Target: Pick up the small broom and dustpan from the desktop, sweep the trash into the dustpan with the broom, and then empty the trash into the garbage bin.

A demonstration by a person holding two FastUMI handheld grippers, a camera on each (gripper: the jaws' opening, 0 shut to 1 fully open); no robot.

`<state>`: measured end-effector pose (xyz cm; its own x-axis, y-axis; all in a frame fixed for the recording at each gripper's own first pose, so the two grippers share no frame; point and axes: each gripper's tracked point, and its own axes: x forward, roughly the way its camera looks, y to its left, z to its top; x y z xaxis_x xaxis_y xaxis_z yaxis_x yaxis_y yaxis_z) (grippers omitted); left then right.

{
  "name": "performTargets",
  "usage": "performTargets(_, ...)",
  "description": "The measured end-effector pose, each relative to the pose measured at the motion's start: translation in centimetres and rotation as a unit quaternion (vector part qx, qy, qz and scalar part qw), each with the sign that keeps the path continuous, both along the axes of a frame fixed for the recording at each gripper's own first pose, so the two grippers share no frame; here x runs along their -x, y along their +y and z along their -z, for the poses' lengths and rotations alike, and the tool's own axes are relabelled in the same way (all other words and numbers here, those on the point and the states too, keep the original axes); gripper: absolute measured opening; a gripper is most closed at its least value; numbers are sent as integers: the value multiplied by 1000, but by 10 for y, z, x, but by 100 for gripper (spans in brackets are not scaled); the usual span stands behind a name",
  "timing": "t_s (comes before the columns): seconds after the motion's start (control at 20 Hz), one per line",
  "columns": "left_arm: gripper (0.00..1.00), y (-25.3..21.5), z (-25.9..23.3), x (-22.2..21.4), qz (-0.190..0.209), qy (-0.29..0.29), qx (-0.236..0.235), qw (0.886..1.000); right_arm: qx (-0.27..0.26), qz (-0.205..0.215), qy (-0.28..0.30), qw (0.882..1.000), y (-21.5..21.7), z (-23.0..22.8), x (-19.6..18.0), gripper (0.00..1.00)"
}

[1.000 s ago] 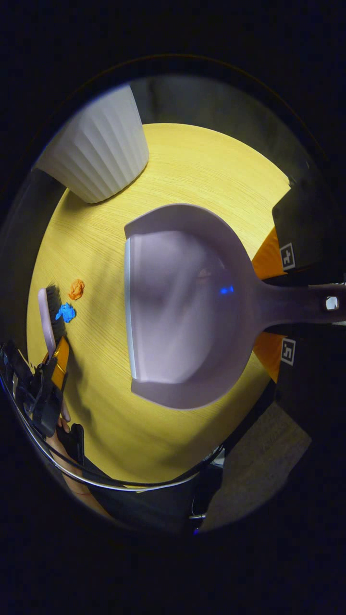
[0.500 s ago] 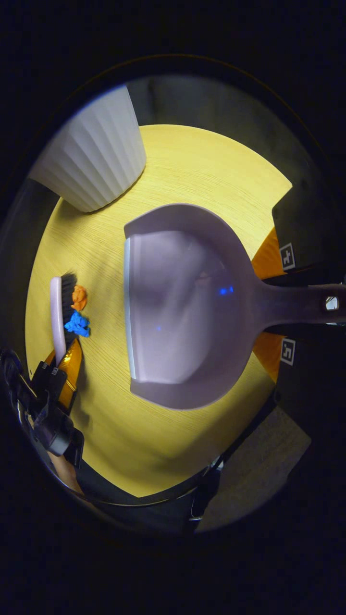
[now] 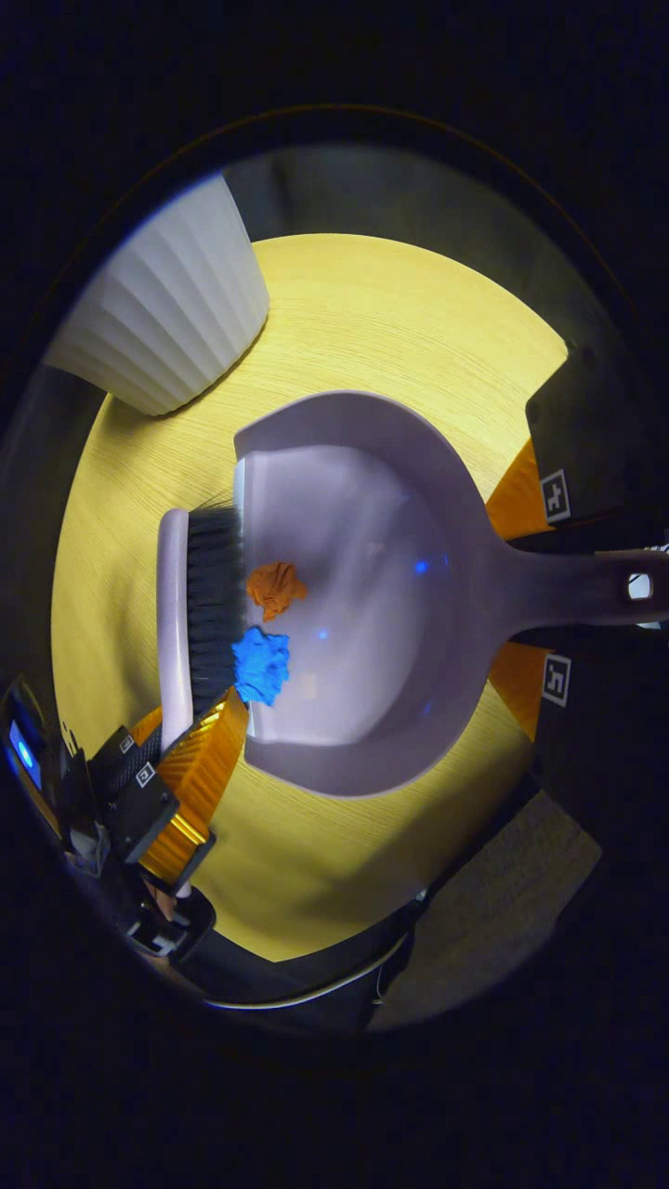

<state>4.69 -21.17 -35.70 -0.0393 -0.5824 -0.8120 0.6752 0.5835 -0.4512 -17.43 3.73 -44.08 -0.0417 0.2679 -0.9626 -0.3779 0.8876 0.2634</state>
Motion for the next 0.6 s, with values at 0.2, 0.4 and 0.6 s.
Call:
performTargets(0.2,29,11,-23,-11,-93,-8,28,995,1,23,-17,1000,5,0,6,31)
performTargets(0.4,30,43,-42,-29,-220,-69,32,973,1,50,-41,998,3,-8,5,31)
performTargets(0.6,30,57,-18,8,-315,-126,-38,940,-3,101,-39,994,-11,-31,0,36)
